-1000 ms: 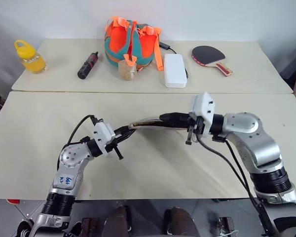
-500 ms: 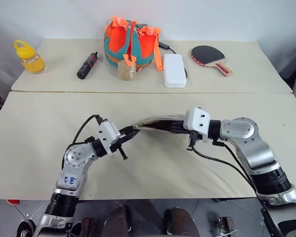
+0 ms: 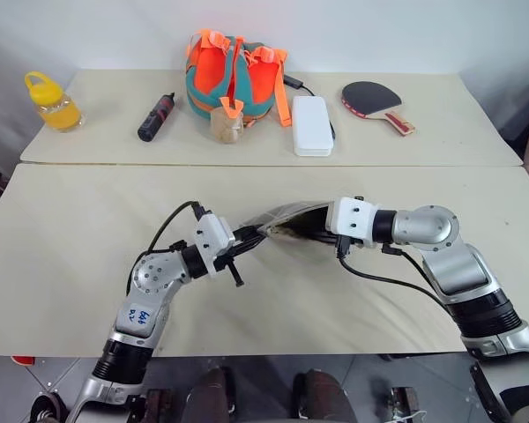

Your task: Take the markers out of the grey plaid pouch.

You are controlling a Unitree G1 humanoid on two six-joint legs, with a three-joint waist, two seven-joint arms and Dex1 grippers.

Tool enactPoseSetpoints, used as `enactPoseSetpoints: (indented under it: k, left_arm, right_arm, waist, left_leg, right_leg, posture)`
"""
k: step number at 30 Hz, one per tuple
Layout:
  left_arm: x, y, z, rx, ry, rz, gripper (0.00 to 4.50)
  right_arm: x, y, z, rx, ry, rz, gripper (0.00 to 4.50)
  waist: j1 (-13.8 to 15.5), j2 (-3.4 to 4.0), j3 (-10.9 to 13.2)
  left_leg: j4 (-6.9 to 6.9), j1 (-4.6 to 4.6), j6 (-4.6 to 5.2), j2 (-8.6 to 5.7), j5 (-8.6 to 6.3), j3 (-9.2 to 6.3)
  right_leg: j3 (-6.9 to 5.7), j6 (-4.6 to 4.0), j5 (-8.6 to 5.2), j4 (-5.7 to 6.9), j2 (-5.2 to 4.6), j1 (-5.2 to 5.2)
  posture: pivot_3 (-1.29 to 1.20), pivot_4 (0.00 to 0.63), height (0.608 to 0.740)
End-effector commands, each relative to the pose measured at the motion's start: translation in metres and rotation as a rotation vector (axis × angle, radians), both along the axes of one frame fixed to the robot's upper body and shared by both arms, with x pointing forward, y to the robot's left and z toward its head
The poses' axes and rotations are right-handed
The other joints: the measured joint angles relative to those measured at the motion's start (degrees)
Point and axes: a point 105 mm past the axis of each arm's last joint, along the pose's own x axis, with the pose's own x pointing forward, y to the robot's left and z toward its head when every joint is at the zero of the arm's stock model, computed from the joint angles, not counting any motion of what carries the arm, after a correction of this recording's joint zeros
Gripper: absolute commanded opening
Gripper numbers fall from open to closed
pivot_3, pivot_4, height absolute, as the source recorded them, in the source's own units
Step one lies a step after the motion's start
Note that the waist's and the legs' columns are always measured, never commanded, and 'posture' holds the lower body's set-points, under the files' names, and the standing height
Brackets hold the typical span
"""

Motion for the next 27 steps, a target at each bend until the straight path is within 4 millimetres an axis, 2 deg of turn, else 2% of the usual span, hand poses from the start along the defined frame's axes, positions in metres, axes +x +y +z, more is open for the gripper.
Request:
enactPoseSetpoints:
  k: [1,4,9,10,14,18,20,22,24,27]
  left_arm:
    - [-0.002,-0.002,0.032,-0.153,-0.015,-0.009,0.0]
    - [-0.006,-0.009,0.026,-0.119,0.006,-0.045,0.0]
    - [-0.013,-0.013,0.018,-0.13,0.072,-0.079,0.0]
    - [-0.013,-0.013,0.018,-0.138,0.083,-0.082,0.0]
    - [-0.012,-0.011,0.023,-0.231,0.175,-0.101,0.0]
    - [-0.012,-0.012,0.024,-0.332,0.304,-0.133,0.0]
    - [-0.015,-0.017,0.02,-0.363,0.395,-0.177,0.0]
    - [-0.02,-0.031,0.01,-0.344,0.504,-0.244,0.0]
    - [-0.023,-0.04,0.009,-0.35,0.543,-0.294,0.0]
    - [-0.022,-0.039,0.01,-0.389,0.59,-0.308,0.0]
  right_arm:
    - [0.002,0.0,0.013,0.011,-0.058,-0.002,3.51]
    - [0.002,0.0,0.011,0.002,-0.057,-0.002,4.48]
    - [-0.001,0.0,0.019,0.024,-0.016,0.013,4.48]
    - [-0.002,0.0,0.02,0.023,-0.012,0.017,4.05]
    - [-0.006,-0.006,0.032,-0.051,-0.016,0.046,2.81]
    - [-0.013,-0.009,0.044,-0.119,0.004,0.078,2.81]
    - [-0.017,-0.012,0.049,-0.123,0.067,0.085,2.81]
    - [-0.018,-0.017,0.044,-0.151,0.144,0.074,2.81]
    - [-0.016,-0.025,0.036,-0.225,0.172,0.051,2.81]
    - [-0.019,-0.023,0.032,-0.253,0.209,0.056,2.81]
  waist:
    - [0.04,0.0,0.0]
    - [-0.01,0.0,0.0]
    - [0.03,0.0,0.0]
    - [0.03,0.0,0.0]
    - [0.05,0.0,0.0]
    - [-0.04,0.0,0.0]
    - [-0.05,0.0,0.0]
    - [0.05,0.0,0.0]
    - [0.14,-0.01,0.0]
    - [0.18,-0.02,0.01]
  left_leg:
    - [0.01,0.0,0.0,0.0,0.0,0.0]
    - [0.01,0.0,0.0,0.0,0.0,-0.01]
    - [0.02,0.0,0.0,0.0,0.0,0.0]
    - [0.02,0.0,0.0,0.0,0.0,-0.01]
    - [0.01,0.0,0.01,0.0,0.0,-0.01]
    - [0.01,0.0,0.0,0.01,0.0,-0.04]
    - [0.02,0.0,0.0,0.01,0.0,-0.02]
    - [0.02,0.0,0.0,0.02,0.0,-0.04]
    - [0.02,0.0,0.02,-0.01,-0.01,-0.04]
    - [0.01,0.0,0.05,-0.04,-0.03,-0.04]
  right_leg:
    - [0.01,0.0,0.0,0.0,0.0,0.01]
    - [0.0,0.01,0.0,-0.01,0.0,0.02]
    - [0.01,0.01,0.0,-0.01,0.0,0.02]
    - [0.01,0.01,0.0,-0.01,0.0,0.02]
    - [0.02,0.01,0.0,-0.02,0.0,0.02]
    - [0.01,0.01,0.0,-0.02,0.0,0.03]
    - [0.03,0.01,0.0,-0.03,0.0,0.02]
    - [0.02,0.01,0.0,-0.02,0.01,0.03]
    - [0.03,0.01,0.0,-0.06,0.0,0.06]
    - [0.03,0.03,0.01,-0.14,-0.01,0.09]
  posture:
    - [0.0,0.15,0.74]
    - [0.0,0.15,0.74]
    - [0.0,0.15,0.74]
    - [0.0,0.15,0.74]
    - [0.0,0.15,0.74]
    - [0.0,0.15,0.74]
    - [0.0,0.15,0.74]
    - [0.0,0.15,0.74]
    - [0.0,0.15,0.74]
    - [0.0,0.15,0.74]
